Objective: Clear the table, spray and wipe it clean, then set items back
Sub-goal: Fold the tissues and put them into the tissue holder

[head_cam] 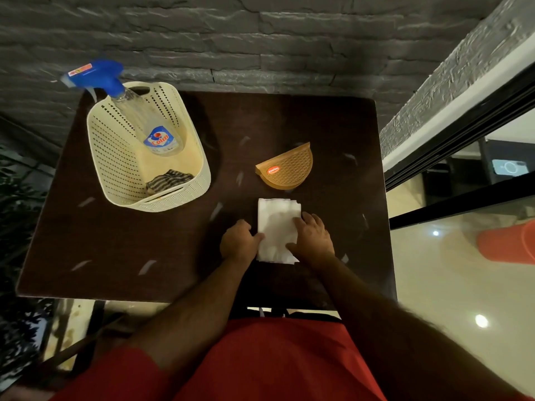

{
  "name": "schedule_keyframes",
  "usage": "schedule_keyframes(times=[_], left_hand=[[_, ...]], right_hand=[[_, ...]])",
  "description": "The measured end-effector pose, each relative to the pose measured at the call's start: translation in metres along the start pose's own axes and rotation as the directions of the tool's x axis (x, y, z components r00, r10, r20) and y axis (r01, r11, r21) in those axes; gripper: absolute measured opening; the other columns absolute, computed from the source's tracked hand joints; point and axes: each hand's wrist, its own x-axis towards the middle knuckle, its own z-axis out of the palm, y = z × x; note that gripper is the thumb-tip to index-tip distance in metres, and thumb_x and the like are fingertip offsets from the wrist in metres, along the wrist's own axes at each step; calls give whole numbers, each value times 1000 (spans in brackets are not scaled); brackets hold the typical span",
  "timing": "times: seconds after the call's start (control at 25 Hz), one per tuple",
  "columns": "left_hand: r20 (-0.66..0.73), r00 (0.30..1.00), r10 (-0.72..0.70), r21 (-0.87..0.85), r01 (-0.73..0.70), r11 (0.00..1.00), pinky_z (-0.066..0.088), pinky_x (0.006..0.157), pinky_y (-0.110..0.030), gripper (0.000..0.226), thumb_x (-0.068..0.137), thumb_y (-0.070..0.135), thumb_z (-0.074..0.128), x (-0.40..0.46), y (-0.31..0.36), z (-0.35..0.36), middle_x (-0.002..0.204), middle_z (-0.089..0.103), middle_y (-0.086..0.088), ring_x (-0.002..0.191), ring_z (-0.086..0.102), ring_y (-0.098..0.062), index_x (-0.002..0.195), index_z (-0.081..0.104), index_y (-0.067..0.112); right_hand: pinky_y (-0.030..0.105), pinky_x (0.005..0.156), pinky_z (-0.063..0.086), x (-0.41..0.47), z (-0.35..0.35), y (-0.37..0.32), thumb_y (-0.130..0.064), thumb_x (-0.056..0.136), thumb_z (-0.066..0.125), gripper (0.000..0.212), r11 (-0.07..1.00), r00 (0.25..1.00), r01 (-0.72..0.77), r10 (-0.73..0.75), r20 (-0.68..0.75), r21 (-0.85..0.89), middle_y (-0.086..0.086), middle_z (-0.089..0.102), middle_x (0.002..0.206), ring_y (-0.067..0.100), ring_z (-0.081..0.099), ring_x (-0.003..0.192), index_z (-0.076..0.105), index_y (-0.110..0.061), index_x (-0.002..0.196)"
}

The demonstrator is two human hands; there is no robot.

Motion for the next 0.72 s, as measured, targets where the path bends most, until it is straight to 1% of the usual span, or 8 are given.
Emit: schedule_keyframes(times=[0.08, 0.16, 0.32, 0.44, 0.52, 0.56, 0.64, 0.72], left_hand=[[75, 997, -35, -52, 39, 998, 48, 74, -32, 38, 84, 42, 68, 1, 8, 3, 109, 67, -4, 100, 63, -22, 112, 64, 17], [147, 986, -84, -64, 94, 994, 49, 72, -32, 39, 83, 46, 68, 0, 13, 7, 104, 68, -5, 94, 64, -22, 109, 67, 16], [104, 985, -141, -72, 149, 986, 51, 79, -36, 36, 85, 39, 67, -7, 19, 12, 111, 67, -7, 100, 63, -26, 113, 67, 16], [102, 986, -133, -303, 158, 940, 47, 78, -32, 27, 86, 32, 65, -17, 21, 10, 106, 66, -3, 101, 61, -23, 108, 68, 16], [111, 986, -124, -582, 166, 796, 47, 76, -31, 19, 82, 27, 68, -29, 15, 6, 105, 66, -4, 96, 61, -22, 98, 67, 16], [126, 986, -107, -702, 165, 693, 48, 72, -30, 15, 81, 23, 70, -34, 12, 3, 105, 67, -8, 93, 62, -22, 94, 66, 15], [160, 985, -65, -841, 170, 514, 49, 62, -28, 9, 83, 18, 69, -51, -1, -8, 102, 69, -10, 86, 64, -19, 89, 63, 15], [191, 981, -26, -901, 186, 392, 51, 60, -25, 10, 85, 17, 67, -67, -21, -25, 102, 70, -5, 88, 67, -16, 94, 63, 18]], right_hand=[[48, 112, 32, -3, -1, 8, -38, 84, 71, 71, 996, 1000, -19, 21, -21, 85, 9, 32, 155, 32, 25, 144, 39, -18, 144], [44, 107, 40, -5, -3, 15, -37, 80, 73, 69, 982, 998, -29, 37, -40, 188, 7, 43, 147, 29, 40, 134, 45, -18, 140], [38, 94, 50, -11, -8, 26, -36, 78, 75, 63, 949, 998, -50, 63, -30, 310, 6, 53, 133, 22, 54, 114, 51, -19, 134], [29, 82, 48, -16, -12, 25, -36, 81, 75, 60, 900, 996, -84, 91, 4, 428, 4, 58, 127, 16, 56, 104, 51, -17, 133], [30, 78, 49, -17, -14, 18, -42, 83, 72, 62, 814, 984, -176, 167, 68, 553, 1, 61, 117, 17, 60, 101, 50, -15, 133], [33, 78, 51, -18, -15, 13, -47, 83, 70, 63, 727, 970, -242, 206, 133, 642, 1, 62, 111, 18, 61, 97, 50, -15, 134], [43, 85, 52, -18, -13, -1, -58, 82, 65, 70, 516, 928, -373, 217, 303, 771, 5, 62, 121, 23, 61, 105, 48, -17, 136], [48, 92, 48, -22, -7, -21, -64, 81, 62, 72, 393, 899, -436, 139, 416, 810, 9, 59, 132, 30, 58, 117, 48, -18, 135]])
